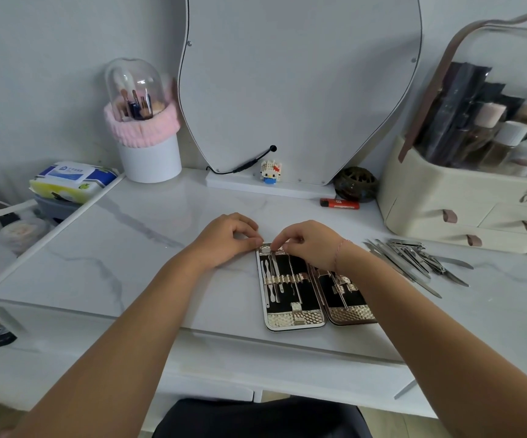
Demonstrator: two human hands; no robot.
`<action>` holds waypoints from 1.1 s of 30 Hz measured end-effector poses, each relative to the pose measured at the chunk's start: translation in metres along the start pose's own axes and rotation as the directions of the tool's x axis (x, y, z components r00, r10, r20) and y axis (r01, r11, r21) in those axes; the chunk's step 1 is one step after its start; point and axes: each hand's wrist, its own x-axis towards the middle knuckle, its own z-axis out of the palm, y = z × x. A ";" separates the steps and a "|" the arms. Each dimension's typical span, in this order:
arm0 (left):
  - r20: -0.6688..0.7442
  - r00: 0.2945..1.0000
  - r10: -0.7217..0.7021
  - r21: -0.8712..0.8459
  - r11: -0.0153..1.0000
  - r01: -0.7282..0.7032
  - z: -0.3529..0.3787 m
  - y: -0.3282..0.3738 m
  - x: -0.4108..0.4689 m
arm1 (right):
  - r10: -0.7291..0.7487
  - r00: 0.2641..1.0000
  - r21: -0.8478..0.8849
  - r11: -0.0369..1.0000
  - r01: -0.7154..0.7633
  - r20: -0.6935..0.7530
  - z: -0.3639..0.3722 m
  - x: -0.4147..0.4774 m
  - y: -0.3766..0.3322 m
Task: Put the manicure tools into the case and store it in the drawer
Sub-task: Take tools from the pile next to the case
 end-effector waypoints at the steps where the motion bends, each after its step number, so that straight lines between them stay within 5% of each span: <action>1: -0.001 1.000 0.001 0.001 1.000 -0.001 0.000 0.000 0.000 | 0.000 1.000 0.004 1.000 0.000 0.002 0.000 0.001 0.000; 23: -0.011 1.000 0.005 0.019 1.000 -0.004 0.001 0.000 0.001 | -0.034 0.997 0.064 0.997 0.030 0.065 -0.002 -0.007 0.004; 29: 0.002 1.000 0.000 -0.008 1.000 0.000 0.001 0.003 0.000 | -0.008 0.989 0.172 0.984 0.034 -0.151 -0.012 -0.027 0.025; 33: -0.003 1.000 0.000 -0.079 0.997 0.000 0.001 0.006 -0.003 | 0.152 0.903 0.122 0.986 -0.111 -0.402 -0.040 -0.056 0.071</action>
